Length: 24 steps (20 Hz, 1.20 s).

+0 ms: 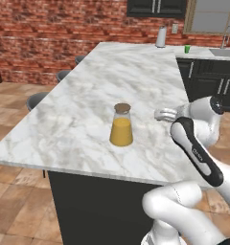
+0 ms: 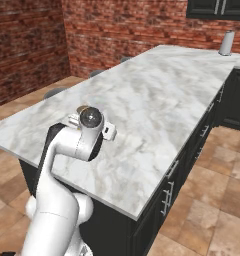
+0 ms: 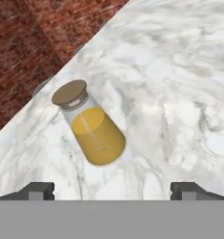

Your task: Place the pitcher and cup on the dining counter for serving.

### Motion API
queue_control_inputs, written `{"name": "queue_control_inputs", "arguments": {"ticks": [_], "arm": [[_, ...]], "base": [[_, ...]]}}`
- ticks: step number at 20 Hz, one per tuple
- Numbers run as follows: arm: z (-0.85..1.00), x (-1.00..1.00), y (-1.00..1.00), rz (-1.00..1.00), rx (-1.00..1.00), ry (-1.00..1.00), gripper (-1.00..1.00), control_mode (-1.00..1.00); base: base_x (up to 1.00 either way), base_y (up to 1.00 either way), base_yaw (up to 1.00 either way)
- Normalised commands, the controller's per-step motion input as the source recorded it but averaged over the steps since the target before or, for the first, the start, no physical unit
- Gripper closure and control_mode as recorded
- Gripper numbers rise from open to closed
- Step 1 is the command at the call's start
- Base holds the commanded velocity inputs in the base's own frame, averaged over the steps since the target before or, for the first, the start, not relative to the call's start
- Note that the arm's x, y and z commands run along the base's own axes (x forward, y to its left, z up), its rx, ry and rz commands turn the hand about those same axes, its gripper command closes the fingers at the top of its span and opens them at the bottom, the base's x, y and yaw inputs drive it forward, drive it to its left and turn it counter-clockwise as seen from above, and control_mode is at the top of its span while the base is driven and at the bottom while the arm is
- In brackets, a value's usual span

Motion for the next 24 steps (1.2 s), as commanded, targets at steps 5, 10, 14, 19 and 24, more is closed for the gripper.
{"name": "queue_control_inputs", "arguments": {"ticks": [5, 10, 14, 19, 24], "arm": [[0.38, -0.86, -0.09, -0.03, -0.11, 0.43, -1.0, -1.0], [-0.12, -0.21, 0.0, 0.0, -0.06, 0.11, -1.0, -1.0], [0.0, 0.0, 0.0, 0.0, 0.0, 0.0, -1.0, -1.0], [-0.07, -0.2, 0.0, 0.01, -0.07, 0.0, -1.0, 1.0], [0.0, 0.0, 0.0, 0.0, 0.0, 0.0, -1.0, 1.0]], "base": [[0.0, 0.0, 0.0], [0.0, 0.0, 0.0], [0.0, 0.0, 0.0], [-0.15, 0.0, 0.02], [-0.94, -0.13, 0.14]]}}
